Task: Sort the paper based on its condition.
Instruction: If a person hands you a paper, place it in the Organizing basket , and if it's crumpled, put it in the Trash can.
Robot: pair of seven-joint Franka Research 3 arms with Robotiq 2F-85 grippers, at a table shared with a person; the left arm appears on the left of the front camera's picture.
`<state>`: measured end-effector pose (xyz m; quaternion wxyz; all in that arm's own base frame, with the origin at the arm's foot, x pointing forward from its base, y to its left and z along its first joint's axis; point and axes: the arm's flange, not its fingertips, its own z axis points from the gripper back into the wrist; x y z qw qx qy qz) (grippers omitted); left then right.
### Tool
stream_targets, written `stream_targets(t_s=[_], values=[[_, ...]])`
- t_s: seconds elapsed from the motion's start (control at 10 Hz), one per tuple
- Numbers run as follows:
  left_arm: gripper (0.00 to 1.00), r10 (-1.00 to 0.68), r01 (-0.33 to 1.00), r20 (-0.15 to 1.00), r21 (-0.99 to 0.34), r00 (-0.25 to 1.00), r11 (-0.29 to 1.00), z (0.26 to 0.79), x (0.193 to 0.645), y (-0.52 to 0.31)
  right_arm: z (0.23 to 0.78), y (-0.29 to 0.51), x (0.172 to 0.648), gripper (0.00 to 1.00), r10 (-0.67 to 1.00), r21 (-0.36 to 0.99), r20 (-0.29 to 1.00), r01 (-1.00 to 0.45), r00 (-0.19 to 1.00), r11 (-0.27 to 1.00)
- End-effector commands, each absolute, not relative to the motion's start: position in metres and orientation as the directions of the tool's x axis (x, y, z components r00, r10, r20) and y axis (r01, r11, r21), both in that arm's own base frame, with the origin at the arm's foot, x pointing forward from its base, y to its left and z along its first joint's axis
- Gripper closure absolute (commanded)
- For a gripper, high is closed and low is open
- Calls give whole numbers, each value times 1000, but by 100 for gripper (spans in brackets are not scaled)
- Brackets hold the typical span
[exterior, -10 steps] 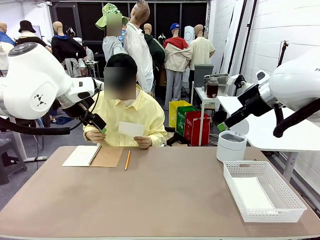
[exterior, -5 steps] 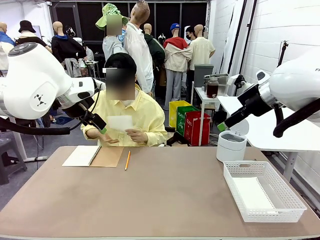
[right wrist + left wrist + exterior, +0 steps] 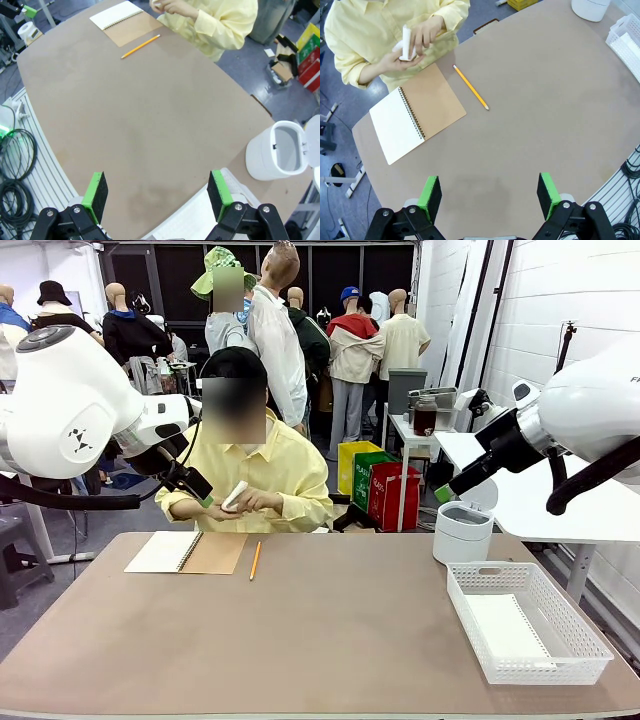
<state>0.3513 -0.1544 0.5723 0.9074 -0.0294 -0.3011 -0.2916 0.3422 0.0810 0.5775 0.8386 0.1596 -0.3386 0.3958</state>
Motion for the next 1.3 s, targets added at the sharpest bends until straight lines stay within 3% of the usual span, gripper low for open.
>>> stream_targets(t_s=[0.0, 1.2], values=[[0, -512, 547, 565, 123, 648, 828, 573, 351, -154, 577, 81, 342, 0, 555, 2, 696, -774, 456, 633], [0, -512, 547, 565, 123, 648, 828, 573, 351, -154, 577, 81, 342, 0, 555, 2, 696, -774, 456, 633]])
